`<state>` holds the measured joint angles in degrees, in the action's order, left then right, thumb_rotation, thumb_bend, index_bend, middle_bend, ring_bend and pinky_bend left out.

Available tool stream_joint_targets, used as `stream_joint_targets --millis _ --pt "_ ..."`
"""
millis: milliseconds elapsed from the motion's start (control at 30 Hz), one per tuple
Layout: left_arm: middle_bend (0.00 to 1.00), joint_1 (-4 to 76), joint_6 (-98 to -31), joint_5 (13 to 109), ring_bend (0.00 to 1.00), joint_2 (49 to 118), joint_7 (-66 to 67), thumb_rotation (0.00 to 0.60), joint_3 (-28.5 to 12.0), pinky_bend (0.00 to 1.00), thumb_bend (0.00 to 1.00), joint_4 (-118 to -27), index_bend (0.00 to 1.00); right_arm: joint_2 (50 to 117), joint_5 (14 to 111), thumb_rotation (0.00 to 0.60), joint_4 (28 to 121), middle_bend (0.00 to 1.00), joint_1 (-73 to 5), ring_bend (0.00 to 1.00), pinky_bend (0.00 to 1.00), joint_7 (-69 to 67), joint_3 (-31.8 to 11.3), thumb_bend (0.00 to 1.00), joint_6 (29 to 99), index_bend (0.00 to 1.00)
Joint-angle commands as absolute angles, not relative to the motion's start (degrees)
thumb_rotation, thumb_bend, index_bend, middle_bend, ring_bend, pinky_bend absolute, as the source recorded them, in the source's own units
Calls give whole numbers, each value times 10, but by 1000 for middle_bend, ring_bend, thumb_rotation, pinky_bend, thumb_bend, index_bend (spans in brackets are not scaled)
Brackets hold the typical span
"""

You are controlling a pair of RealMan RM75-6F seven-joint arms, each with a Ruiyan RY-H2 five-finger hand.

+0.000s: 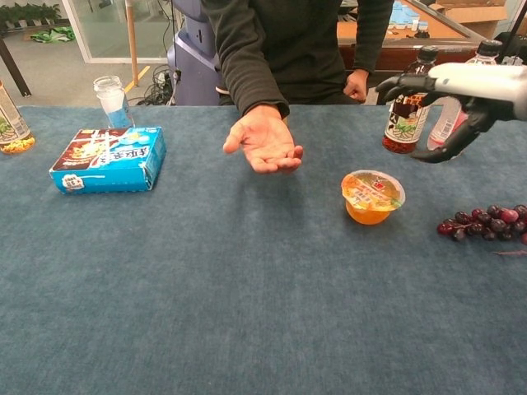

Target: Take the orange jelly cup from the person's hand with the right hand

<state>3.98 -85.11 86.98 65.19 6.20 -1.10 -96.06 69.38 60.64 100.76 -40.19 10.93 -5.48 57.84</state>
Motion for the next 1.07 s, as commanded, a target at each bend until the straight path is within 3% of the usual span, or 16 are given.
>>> stream_joint_targets --millis 33,200,467,700,1067 --pt "348 42 -848 869 291 654 61 600 -12 217 171 -958 408 642 635 600 1068 73 -348 0 120 119 -36 289 642 0" --pt "348 49 -842 868 291 657 60 600 -15 217 171 -956 407 607 686 600 1098 74 -282 0 120 108 -8 290 718 0" --pt "348 57 -835 870 291 668 66 600 -18 217 171 -955 407 605 768 600 1086 76 -174 0 120 80 34 290 838 0" --pt "348 63 -837 873 291 677 73 600 -20 217 171 -957 407 613 798 600 1072 76 -122 0 120 62 47 289 874 0" --pt "348 61 -848 873 291 685 74 600 -23 217 171 -952 405 613 822 600 1073 76 -104 0 120 66 31 290 872 0"
